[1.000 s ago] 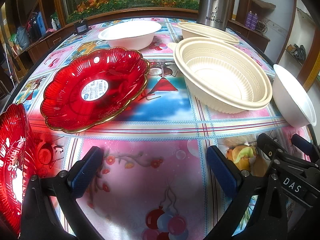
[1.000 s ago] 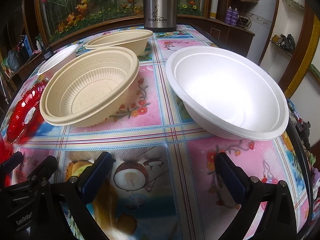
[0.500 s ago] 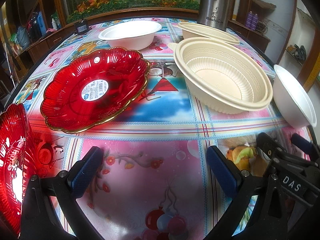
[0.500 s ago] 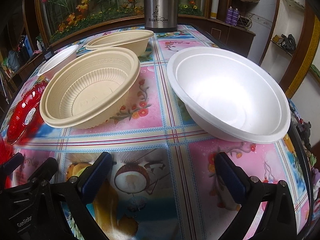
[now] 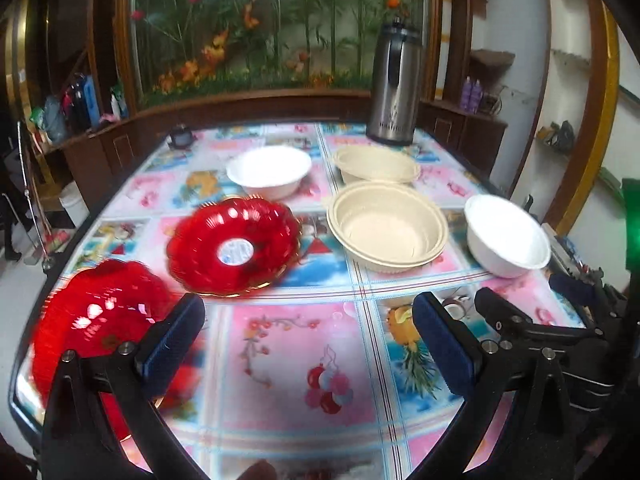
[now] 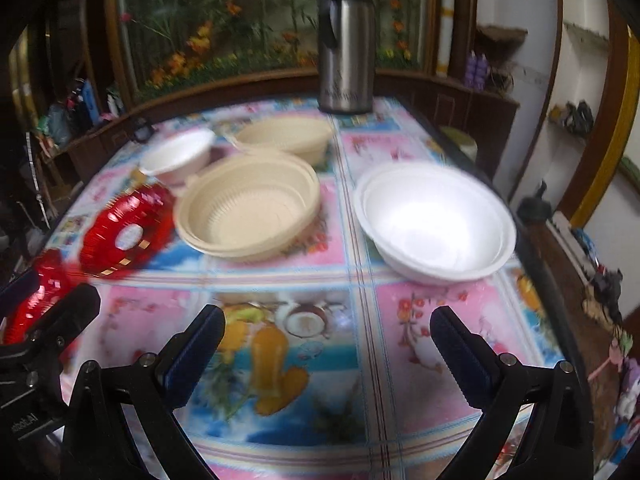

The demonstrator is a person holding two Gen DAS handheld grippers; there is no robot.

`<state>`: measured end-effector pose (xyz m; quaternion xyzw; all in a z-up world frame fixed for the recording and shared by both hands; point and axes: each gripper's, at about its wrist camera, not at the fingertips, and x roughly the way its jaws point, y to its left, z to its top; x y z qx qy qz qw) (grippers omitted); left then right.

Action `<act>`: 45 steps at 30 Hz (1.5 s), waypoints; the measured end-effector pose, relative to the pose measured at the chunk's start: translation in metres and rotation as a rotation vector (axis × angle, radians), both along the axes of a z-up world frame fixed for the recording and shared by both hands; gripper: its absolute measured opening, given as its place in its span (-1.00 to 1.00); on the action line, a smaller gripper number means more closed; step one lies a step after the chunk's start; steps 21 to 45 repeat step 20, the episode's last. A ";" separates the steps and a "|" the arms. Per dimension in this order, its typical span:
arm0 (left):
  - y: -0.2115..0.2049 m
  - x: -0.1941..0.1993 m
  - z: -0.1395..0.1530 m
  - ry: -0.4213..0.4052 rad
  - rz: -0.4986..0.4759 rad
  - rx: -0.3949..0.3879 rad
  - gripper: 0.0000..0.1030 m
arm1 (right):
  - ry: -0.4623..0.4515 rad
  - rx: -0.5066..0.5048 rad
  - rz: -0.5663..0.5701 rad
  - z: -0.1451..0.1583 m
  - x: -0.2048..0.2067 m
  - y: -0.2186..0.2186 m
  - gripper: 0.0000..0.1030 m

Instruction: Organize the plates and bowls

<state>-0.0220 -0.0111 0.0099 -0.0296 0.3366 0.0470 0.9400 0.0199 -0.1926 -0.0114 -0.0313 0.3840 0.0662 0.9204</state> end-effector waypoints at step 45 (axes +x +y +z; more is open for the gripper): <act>0.024 -0.014 0.002 0.043 0.019 -0.086 1.00 | -0.095 -0.012 0.050 0.042 -0.032 0.015 1.00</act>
